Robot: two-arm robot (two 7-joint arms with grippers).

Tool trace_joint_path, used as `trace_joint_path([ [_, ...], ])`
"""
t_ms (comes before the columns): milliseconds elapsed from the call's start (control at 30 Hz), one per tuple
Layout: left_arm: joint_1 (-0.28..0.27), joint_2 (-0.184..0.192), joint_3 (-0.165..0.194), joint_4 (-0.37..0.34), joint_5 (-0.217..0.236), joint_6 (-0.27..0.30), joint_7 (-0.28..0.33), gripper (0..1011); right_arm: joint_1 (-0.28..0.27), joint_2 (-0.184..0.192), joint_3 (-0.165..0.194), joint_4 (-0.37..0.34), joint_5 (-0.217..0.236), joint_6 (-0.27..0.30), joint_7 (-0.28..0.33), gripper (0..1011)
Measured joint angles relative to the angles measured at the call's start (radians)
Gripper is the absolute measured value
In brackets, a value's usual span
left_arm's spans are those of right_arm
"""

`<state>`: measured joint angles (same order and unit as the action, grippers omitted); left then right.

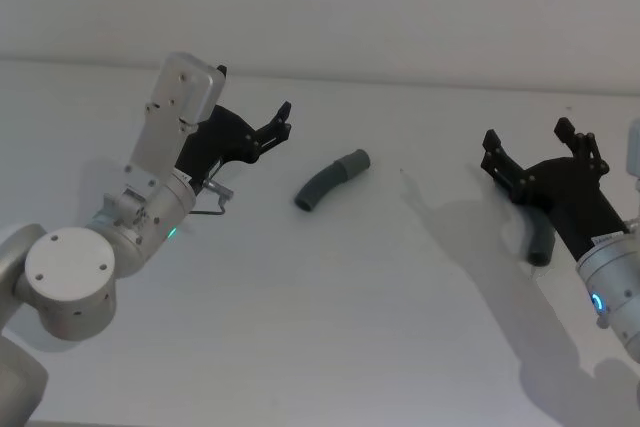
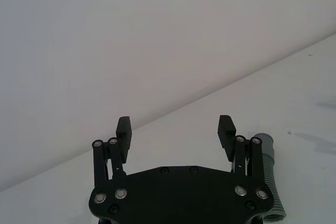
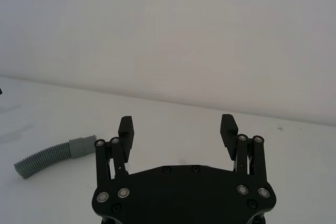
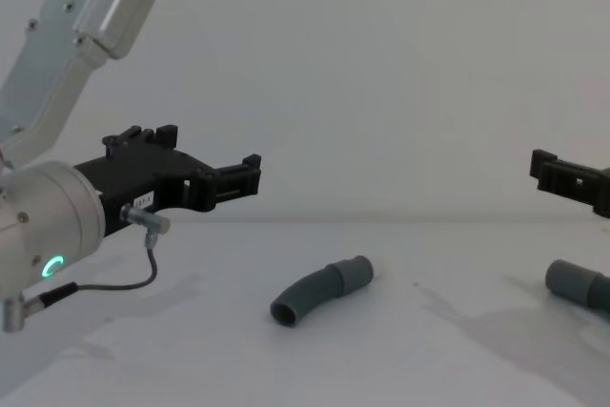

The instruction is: Use both hands to pick up one end of the pipe from the table, align the ends, and insert them.

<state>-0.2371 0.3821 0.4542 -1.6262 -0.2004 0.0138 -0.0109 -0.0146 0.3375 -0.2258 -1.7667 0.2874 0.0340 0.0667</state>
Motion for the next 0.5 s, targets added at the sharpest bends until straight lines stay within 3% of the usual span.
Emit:
trace_joint_path([
  [500,0.000,0.000,0.000,0.000,0.000,0.000,0.000,1000,0.000,0.000,0.000,0.000,0.000,0.000,0.000,1000],
])
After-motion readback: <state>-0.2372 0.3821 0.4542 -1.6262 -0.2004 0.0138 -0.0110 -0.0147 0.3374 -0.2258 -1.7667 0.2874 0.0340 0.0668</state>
